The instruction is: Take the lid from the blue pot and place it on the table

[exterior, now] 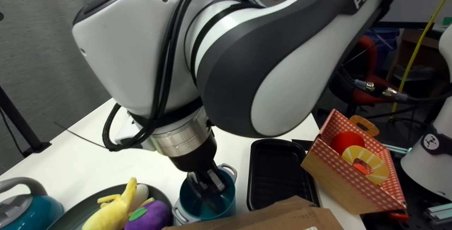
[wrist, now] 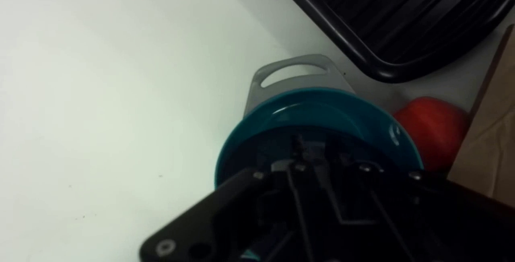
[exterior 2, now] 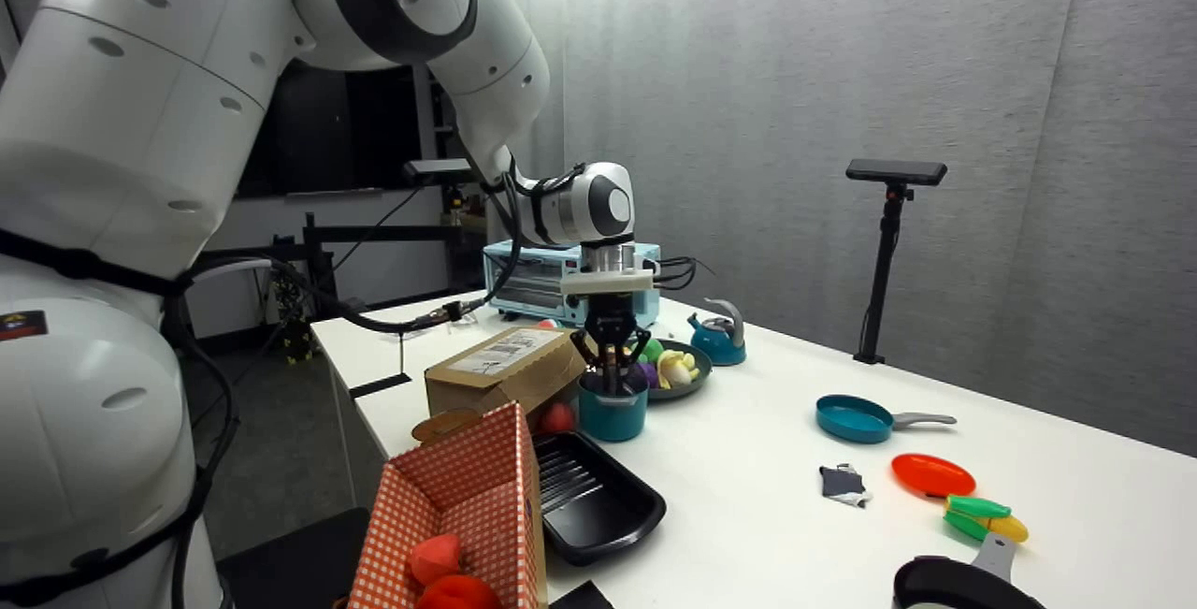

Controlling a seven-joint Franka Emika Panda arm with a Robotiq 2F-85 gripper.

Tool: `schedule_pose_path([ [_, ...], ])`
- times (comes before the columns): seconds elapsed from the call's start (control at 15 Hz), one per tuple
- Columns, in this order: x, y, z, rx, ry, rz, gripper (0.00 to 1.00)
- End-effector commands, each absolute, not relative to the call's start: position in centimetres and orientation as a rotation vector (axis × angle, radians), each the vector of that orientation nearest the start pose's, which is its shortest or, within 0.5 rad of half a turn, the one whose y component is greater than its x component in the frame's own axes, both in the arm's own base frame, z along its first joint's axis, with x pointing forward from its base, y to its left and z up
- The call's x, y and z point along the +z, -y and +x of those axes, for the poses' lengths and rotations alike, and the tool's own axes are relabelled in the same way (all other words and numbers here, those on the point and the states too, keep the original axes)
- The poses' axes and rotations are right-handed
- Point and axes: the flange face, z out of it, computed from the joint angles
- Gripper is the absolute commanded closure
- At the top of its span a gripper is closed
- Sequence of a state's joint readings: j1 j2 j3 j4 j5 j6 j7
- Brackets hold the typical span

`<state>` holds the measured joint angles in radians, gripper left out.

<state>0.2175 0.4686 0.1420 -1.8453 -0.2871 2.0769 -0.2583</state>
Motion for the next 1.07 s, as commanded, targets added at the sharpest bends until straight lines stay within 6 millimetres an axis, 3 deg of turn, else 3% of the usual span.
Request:
schedule_pose_path([
  [0.0,26.6,-19.1,58.2,0.356,1.232,-3.085,0.99],
  [0.53,28.3,-18.8,57.5,0.323,1.206,-3.121,0.96],
  [1.0,32.0,-18.3,56.6,0.230,1.166,-3.170,0.96],
])
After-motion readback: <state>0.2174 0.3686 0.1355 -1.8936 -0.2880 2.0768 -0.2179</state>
